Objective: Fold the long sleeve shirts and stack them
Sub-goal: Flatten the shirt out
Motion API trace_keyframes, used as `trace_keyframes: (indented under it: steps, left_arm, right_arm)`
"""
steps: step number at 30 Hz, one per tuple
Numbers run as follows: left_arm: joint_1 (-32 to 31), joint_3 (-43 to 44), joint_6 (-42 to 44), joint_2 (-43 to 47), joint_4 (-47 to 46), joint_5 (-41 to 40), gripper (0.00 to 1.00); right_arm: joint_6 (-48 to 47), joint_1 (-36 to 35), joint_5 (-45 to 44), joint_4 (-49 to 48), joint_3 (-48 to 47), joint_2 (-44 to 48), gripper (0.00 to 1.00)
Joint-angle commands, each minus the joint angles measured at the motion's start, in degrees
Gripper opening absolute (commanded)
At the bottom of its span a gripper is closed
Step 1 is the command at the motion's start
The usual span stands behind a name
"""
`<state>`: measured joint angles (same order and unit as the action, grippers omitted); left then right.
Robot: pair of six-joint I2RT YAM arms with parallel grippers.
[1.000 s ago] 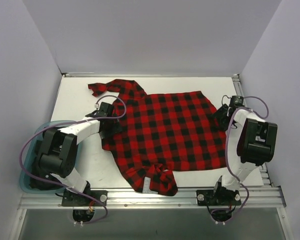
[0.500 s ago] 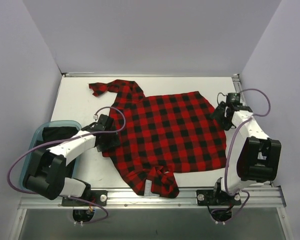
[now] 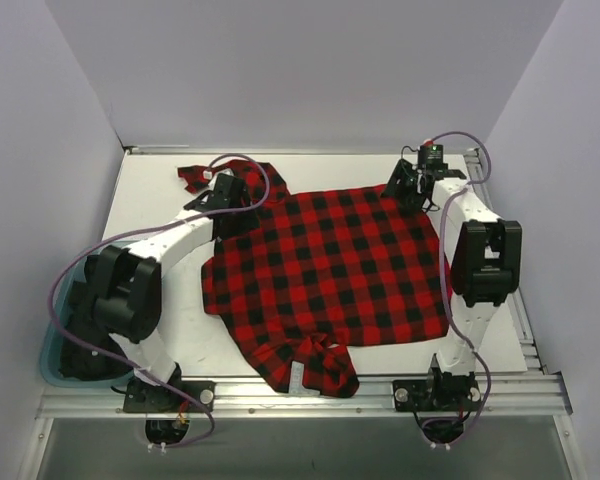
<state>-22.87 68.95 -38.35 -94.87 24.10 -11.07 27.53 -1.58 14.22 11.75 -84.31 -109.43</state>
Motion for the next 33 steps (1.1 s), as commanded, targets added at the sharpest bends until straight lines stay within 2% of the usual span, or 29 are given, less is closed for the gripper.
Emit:
trace_keyframes:
  steps: [1, 9, 16, 21, 23, 26, 27, 30, 32, 33]
  left_arm:
    - [1.5, 4.5, 0.3, -8.4, -2.7, 0.0, 0.73]
    - [4.4, 9.4, 1.2, -19.8, -4.4, 1.0, 0.69]
    - [7.5, 21.2, 3.7, -30.9, -0.6, 4.2, 0.69]
    - [8.7, 31.9, 6.4, -34.2, -0.3, 7.9, 0.7]
    - [8.4, 33.5, 8.7, -32.7, -0.5, 8.2, 0.71]
    - [7.6, 32.5, 10.5, -25.9, -1.1, 7.9, 0.76]
    - [7.2, 31.1, 10.5, -20.9, -1.5, 7.7, 0.77]
    - [4.9, 23.4, 9.1, -10.0, -0.9, 5.6, 0.85]
    - [2.1, 15.6, 5.8, -4.5, 1.6, 4.7, 0.88]
    - [0.6, 12.0, 5.0, 1.0, 2.3, 4.2, 0.89]
  right_arm:
    - [2.4, 0.1, 2.7, 0.1, -4.5, -6.6, 0.57]
    - [6.1, 3.1, 3.6, -0.5, -6.4, -14.6, 0.56]
    - [11.1, 9.0, 4.9, 1.3, -8.7, -19.9, 0.56]
    - [8.8, 10.4, 4.9, 3.5, -13.8, -18.6, 0.57]
    - [7.5, 10.0, 3.3, 4.2, -13.8, -14.3, 0.57]
    - [4.2, 8.7, 0.1, 5.3, -10.9, -5.8, 0.58]
    - [3.5, 8.2, -0.7, 5.4, -7.6, -3.3, 0.59]
    - [1.7, 4.8, -3.3, 6.3, -0.8, 6.8, 0.59]
    - [1.6, 2.0, -5.1, 7.1, 7.0, 14.1, 0.59]
    - [1.7, -0.5, -5.8, 7.4, 10.2, 16.7, 0.59]
